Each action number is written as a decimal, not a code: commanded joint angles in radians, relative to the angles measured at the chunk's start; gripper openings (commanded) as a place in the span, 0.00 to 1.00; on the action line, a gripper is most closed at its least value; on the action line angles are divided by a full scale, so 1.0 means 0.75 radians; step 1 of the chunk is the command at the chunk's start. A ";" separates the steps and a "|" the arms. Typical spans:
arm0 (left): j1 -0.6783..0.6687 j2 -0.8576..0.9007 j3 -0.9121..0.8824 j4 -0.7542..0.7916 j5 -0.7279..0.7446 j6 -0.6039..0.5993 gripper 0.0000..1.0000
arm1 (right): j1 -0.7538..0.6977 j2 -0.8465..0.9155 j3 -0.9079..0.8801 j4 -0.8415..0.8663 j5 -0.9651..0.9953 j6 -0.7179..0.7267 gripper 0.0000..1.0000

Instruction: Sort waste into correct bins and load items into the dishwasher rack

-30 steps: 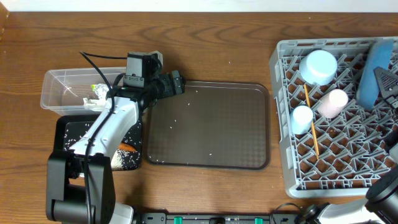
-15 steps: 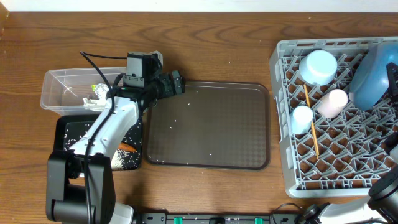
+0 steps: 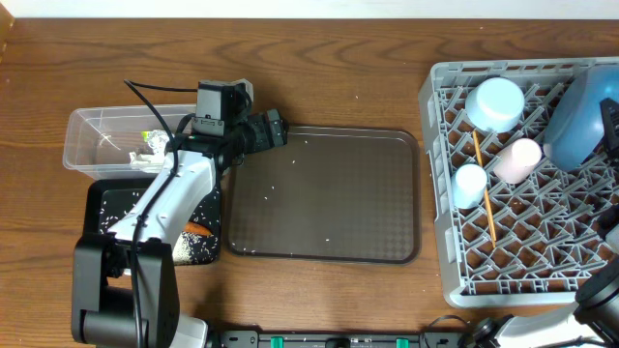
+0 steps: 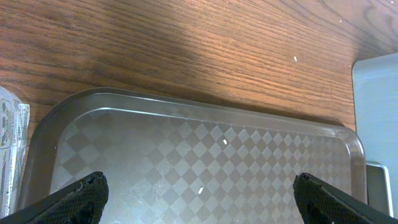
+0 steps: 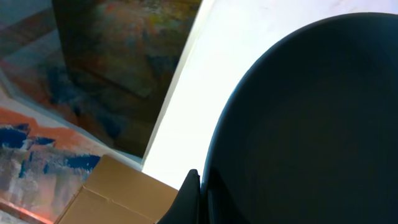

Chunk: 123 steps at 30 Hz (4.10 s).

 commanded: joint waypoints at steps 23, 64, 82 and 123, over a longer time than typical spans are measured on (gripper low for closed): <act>-0.003 -0.003 -0.007 0.002 -0.013 -0.003 0.98 | -0.241 0.095 -0.073 0.055 0.007 0.012 0.01; -0.003 -0.003 -0.007 0.001 -0.013 -0.003 0.98 | -0.355 -0.567 -0.183 0.007 -0.083 0.197 0.99; -0.003 -0.003 -0.007 0.002 -0.013 -0.003 0.98 | -0.367 -0.503 -0.193 -0.628 -0.156 -0.288 0.99; -0.003 -0.003 -0.007 0.001 -0.013 -0.003 0.98 | 0.692 -0.501 0.310 -2.124 0.941 -1.531 0.99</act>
